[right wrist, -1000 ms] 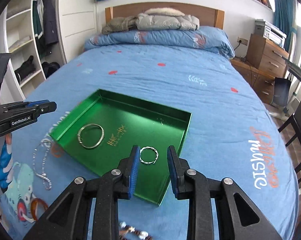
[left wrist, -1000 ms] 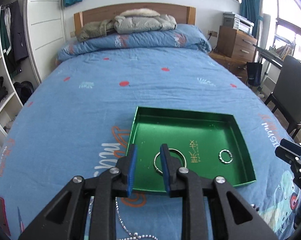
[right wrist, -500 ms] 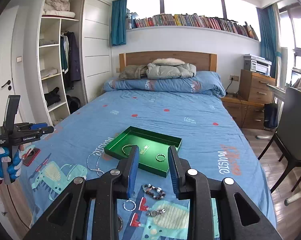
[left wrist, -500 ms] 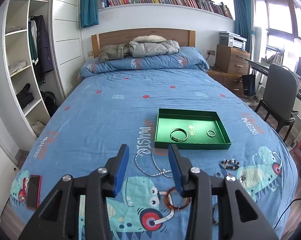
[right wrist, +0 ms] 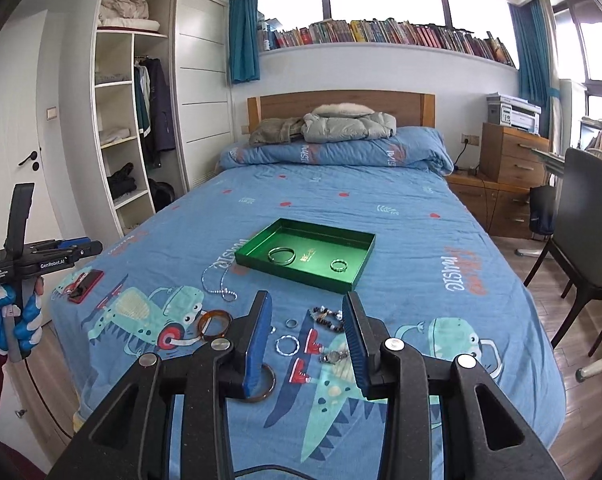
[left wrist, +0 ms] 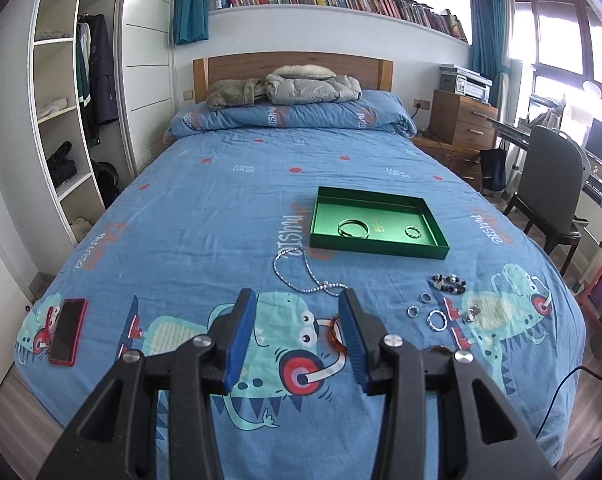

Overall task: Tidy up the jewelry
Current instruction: 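Withdraw both tools from the tray back toward the remaining jewelry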

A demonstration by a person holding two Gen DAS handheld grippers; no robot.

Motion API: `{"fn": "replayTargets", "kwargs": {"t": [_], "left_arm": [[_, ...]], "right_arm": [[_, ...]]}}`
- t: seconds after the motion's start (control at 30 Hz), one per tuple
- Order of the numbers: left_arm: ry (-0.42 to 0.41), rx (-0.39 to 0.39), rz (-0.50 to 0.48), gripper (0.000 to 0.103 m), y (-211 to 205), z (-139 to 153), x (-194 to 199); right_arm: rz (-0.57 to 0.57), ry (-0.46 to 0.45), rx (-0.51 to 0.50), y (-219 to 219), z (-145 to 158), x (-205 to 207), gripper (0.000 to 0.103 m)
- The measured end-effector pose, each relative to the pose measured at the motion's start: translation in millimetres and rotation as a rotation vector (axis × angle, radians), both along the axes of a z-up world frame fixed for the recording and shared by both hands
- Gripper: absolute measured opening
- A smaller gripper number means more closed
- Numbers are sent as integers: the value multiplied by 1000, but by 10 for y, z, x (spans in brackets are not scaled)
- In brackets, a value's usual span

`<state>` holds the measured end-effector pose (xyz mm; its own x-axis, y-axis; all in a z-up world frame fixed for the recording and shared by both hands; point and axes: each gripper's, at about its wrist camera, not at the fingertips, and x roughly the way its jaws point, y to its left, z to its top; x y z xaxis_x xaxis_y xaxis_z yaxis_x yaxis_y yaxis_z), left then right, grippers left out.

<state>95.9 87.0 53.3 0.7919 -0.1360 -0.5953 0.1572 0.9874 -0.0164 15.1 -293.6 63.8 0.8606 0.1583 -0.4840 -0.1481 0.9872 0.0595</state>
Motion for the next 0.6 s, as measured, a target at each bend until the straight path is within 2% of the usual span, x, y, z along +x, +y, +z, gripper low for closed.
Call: {"fn": "replayTargets", "kwargs": {"t": [0.13, 0.37, 0.6], "left_arm": [[73, -16, -3, 41, -18, -374, 162], [210, -33, -22, 41, -173, -1031, 520], [318, -43, -39, 41, -350, -1501, 918]], "right_arm": [[8, 68, 28, 17, -335, 51, 37], [45, 242, 88, 147, -1027, 433, 37], [133, 404, 71, 466, -1668, 921, 37]]}}
